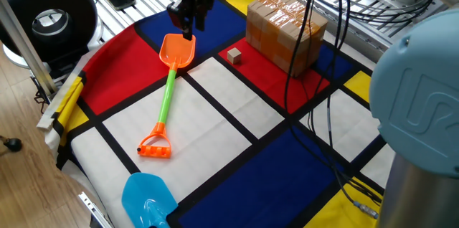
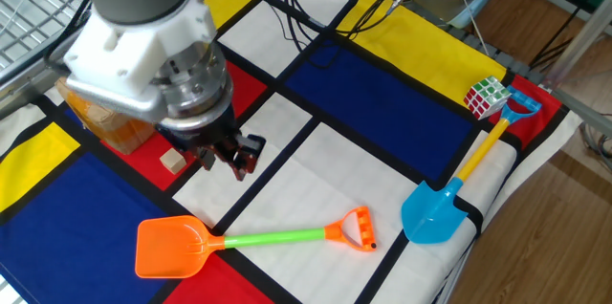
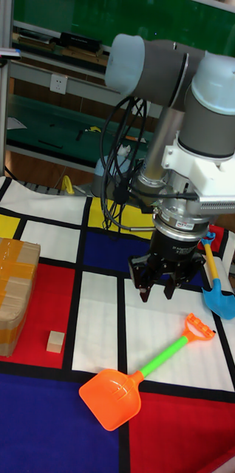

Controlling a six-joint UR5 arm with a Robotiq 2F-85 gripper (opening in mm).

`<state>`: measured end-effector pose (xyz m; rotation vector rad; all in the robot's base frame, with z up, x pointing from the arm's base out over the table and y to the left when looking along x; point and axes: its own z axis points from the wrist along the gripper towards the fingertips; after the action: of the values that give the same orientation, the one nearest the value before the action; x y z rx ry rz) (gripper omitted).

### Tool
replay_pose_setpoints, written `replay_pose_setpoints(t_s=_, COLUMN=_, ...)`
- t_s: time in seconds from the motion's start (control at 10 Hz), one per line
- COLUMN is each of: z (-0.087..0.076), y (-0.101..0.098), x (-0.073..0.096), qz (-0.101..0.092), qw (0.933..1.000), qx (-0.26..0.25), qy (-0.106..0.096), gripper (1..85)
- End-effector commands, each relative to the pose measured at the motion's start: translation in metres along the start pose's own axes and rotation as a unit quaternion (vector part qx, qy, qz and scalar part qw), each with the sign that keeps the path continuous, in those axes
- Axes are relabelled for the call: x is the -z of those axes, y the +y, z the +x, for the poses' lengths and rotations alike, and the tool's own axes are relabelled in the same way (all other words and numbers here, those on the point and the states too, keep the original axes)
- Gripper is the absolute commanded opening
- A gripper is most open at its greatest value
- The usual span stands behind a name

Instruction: Use a shovel to scoop up an object

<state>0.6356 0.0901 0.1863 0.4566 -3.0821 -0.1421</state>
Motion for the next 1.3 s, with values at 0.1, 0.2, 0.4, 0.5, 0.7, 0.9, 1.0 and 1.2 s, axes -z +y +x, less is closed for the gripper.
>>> replay_pose_setpoints(t_s=0.1, z=-0.002, y=0.002, x=-0.002, qz=-0.006, qw=0.9999, qx=0.007, qy=0.014, gripper=47.0)
replay_pose_setpoints(t_s=0.2, z=-0.003, y=0.004, x=-0.002, qz=-0.01, qw=0.9999, qx=0.006, qy=0.012, gripper=47.3)
replay_pose_setpoints(t_s=0.4, z=-0.003, y=0.0, x=-0.002, qz=-0.003, qw=0.9999, qx=0.0, qy=0.012, gripper=47.3)
replay_pose_setpoints(t_s=0.5, z=-0.005, y=0.001, x=-0.002, qz=-0.005, qw=1.0, qx=-0.001, qy=0.008, gripper=47.3)
replay_pose_setpoints(t_s=0.7, z=-0.006, y=0.003, x=-0.002, qz=-0.008, qw=0.9999, qx=-0.012, qy=0.005, gripper=47.3)
replay_pose_setpoints(t_s=0.9, z=-0.012, y=0.008, x=-0.021, qz=-0.009, qw=0.9997, qx=-0.024, qy=-0.002, gripper=47.0)
replay_pose_setpoints(t_s=1.0, z=-0.015, y=0.008, x=-0.035, qz=-0.02, qw=0.9995, qx=-0.023, qy=-0.009, gripper=47.3)
replay_pose_setpoints(t_s=1.2, z=-0.014, y=0.005, x=-0.047, qz=-0.027, qw=0.9992, qx=-0.028, qy=-0.008, gripper=50.7)
